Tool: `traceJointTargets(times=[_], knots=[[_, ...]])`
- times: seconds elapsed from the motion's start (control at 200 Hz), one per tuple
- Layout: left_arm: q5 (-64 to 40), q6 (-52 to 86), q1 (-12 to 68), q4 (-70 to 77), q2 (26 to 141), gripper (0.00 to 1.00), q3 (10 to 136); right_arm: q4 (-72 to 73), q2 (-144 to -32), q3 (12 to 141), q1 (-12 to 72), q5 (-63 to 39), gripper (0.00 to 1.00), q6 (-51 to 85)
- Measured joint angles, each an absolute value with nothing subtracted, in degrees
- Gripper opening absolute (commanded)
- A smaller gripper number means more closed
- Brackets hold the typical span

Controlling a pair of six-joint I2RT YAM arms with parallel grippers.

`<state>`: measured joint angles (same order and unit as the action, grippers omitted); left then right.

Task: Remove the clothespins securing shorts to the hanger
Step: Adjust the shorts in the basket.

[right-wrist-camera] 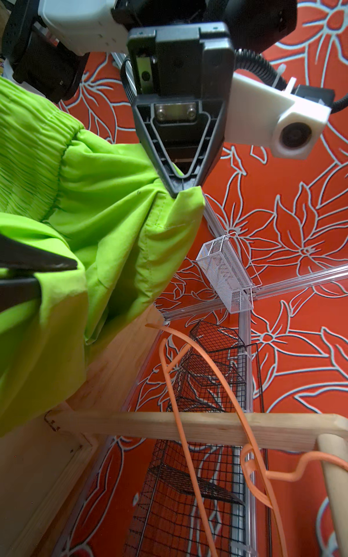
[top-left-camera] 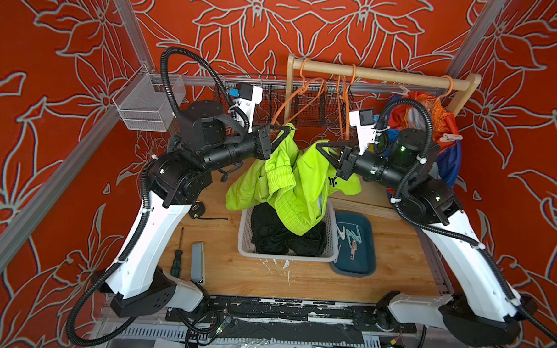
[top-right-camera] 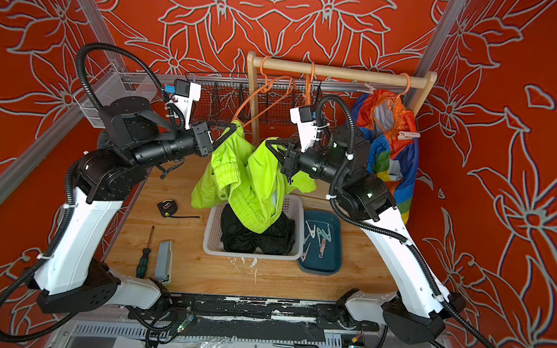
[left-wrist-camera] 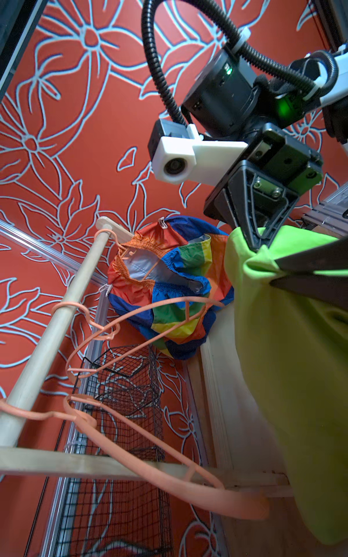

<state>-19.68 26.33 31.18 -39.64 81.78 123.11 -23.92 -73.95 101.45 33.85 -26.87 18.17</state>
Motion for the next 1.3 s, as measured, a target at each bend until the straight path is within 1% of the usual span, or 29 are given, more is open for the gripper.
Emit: traceJointTargets(times=[0.085,0.15,0.345,0.485,0.721,0.871,1.056,1.301], knots=[[-19.68,26.63,31.83,-39.88,81.71,0.00,123.04,-24.27,-74.00,101.97,33.85,-26.81,0.00,17.98],[-19.64,26.89,32.01,-38.96,80.64,0.00,120.66,-24.49,-74.00,101.95,33.85,-26.81,0.00,17.96],[-19.40,29.43,32.56,-33.43,74.30,0.00,104.88,-24.64,-73.91,99.98,33.85,-26.74,0.00,17.98],[-18.68,31.00,34.20,-29.17,72.27,0.00,95.81,-24.56,-73.84,97.19,33.85,-26.55,0.00,18.02],[-15.57,33.17,35.99,-22.94,66.57,0.00,79.48,-20.88,-72.88,87.50,33.87,-26.46,0.00,19.79],[-10.20,32.73,36.05,-22.90,60.82,0.00,70.04,-16.34,-73.06,80.18,34.72,-26.85,0.00,21.47],[-1.26,30.37,36.07,-23.00,54.96,0.00,60.16,-10.79,-74.30,75.09,37.21,-26.85,0.00,22.20],[6.74,28.08,36.05,-20.40,56.07,0.00,49.76,-0.43,-78.83,67.64,38.79,-26.79,0.00,24.36]])
